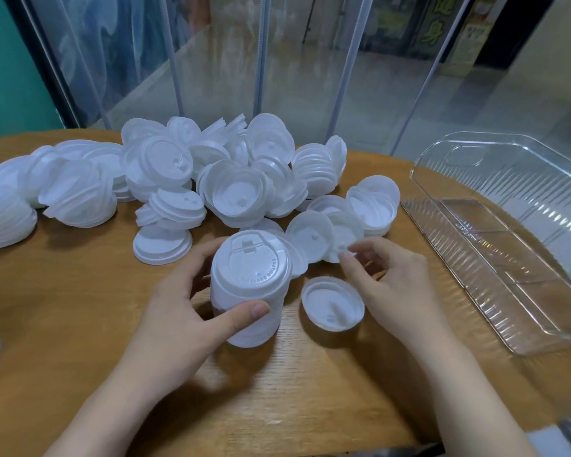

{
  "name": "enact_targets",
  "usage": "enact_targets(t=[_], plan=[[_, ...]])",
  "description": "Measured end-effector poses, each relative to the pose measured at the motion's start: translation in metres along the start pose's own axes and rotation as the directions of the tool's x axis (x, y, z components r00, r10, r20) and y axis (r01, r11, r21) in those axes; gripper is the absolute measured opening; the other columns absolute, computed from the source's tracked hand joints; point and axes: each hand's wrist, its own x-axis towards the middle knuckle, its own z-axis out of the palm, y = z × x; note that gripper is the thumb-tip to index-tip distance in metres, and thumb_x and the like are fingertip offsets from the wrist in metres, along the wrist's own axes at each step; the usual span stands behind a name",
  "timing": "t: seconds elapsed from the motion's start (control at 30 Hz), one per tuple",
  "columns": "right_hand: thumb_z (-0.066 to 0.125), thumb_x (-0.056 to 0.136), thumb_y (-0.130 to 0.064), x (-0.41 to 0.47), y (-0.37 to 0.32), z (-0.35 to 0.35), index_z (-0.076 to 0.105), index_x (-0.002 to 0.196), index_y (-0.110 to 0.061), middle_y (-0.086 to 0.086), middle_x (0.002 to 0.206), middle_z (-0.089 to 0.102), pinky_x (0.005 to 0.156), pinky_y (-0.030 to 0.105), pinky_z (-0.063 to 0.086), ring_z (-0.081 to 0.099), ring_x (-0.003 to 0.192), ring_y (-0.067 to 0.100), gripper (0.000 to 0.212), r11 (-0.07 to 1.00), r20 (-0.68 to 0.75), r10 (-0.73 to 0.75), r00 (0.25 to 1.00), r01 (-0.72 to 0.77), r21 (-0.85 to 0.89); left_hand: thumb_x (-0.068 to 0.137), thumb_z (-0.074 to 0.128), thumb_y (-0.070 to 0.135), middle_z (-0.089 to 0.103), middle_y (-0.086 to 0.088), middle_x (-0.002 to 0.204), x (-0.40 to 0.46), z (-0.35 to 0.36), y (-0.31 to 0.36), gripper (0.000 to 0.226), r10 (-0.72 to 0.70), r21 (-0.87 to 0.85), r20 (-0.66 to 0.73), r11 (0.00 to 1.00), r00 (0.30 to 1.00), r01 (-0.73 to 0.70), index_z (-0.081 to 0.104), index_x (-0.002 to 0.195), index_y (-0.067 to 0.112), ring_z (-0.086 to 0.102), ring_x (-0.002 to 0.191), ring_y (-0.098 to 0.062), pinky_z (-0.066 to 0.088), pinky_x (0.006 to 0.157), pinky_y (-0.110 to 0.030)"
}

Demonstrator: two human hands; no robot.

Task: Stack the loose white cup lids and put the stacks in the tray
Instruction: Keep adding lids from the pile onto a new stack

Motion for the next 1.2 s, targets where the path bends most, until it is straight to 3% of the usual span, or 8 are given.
enact_targets(t=[0.13,0.23,0.33,0.4,0.53,0.7,1.0,1.2], plan=[[0.077,0.068,-0.071,-0.002,-0.002,-0.006,0.069,0.115,-0.039,-0.022,0.097,0.067,0.072,0.012,0.046,0.061,0.091,-0.005,0.057,0.993,0.271,0.018,0.962,0.014,-0.115,0.057,0.084,0.058,0.069,0.023,0.126,0.000,0.000,-0.001,0.076,-0.004,-0.002,0.003,1.000,1.000,0.004,0.061,0.128,0.048,0.063,0.120,-0.001,0.048,0.099,-0.031],[0.075,0.048,-0.086,-0.006,-0.004,-0.011,0.059,0.130,-0.046,-0.034,0.117,0.057,0.095,0.026,0.049,0.052,0.110,-0.011,0.092,0.965,0.458,0.043,0.888,0.082,-0.249,0.057,0.084,0.058,0.069,0.023,0.126,0.000,-0.001,-0.001,0.077,-0.005,0.000,0.003,1.000,1.000,0.005,0.061,0.130,0.045,0.063,0.120,0.000,0.047,0.098,-0.029],[0.075,0.051,-0.082,-0.006,-0.004,-0.009,0.056,0.130,-0.048,-0.037,0.121,0.053,0.106,0.038,0.046,0.049,0.118,-0.009,0.088,0.947,0.504,0.028,0.863,0.139,-0.290,0.057,0.083,0.059,0.068,0.024,0.126,0.000,0.000,-0.001,0.078,-0.009,-0.001,0.005,1.000,1.000,0.009,0.060,0.130,0.045,0.063,0.119,0.001,0.047,0.096,-0.026],[0.072,0.057,-0.078,-0.005,-0.001,-0.008,0.058,0.128,-0.048,-0.034,0.121,0.055,0.104,0.037,0.046,0.049,0.119,-0.008,0.078,0.947,0.477,-0.028,0.879,0.176,-0.268,0.056,0.084,0.059,0.068,0.025,0.126,0.000,0.000,-0.001,0.078,-0.013,-0.004,0.007,1.000,1.000,0.013,0.060,0.130,0.046,0.063,0.120,0.002,0.047,0.096,-0.024],[0.071,0.058,-0.076,-0.004,-0.003,-0.008,0.062,0.127,-0.045,-0.027,0.115,0.061,0.084,0.012,0.039,0.054,0.108,-0.007,0.076,0.987,0.275,-0.124,0.953,0.148,-0.067,0.056,0.083,0.058,0.068,0.024,0.127,0.000,0.000,-0.001,0.078,-0.011,-0.004,0.006,1.000,1.000,0.011,0.060,0.130,0.043,0.063,0.120,0.002,0.046,0.095,-0.021],[0.081,0.064,-0.059,-0.003,-0.016,-0.004,0.066,0.121,-0.040,-0.015,0.112,0.070,0.076,0.026,0.051,0.066,0.098,0.015,0.062,0.948,0.035,-0.217,0.976,0.202,0.245,0.058,0.083,0.058,0.068,0.024,0.128,0.000,0.000,-0.002,0.077,-0.003,0.005,0.005,1.000,1.000,0.003,0.060,0.130,0.043,0.063,0.121,0.000,0.046,0.097,-0.024],[0.086,0.066,-0.053,-0.001,-0.039,0.005,0.062,0.133,-0.028,-0.013,0.119,0.071,0.083,0.042,0.056,0.068,0.111,0.020,0.075,0.886,-0.136,-0.260,0.956,0.292,0.359,0.060,0.082,0.057,0.068,0.026,0.123,0.000,0.001,0.004,0.068,0.018,0.005,0.005,1.000,1.000,-0.018,0.060,0.124,0.053,0.063,0.116,0.003,0.046,0.088,-0.006],[0.086,0.070,-0.042,0.000,-0.055,0.015,0.056,0.142,-0.013,-0.001,0.127,0.069,0.087,0.036,0.057,0.068,0.115,0.025,0.083,0.783,-0.141,-0.252,0.957,0.287,0.551,0.060,0.083,0.057,0.068,0.027,0.124,-0.002,0.001,0.005,0.070,0.016,0.005,0.001,1.000,1.000,-0.016,0.059,0.126,0.051,0.063,0.118,0.002,0.048,0.094,-0.021]])
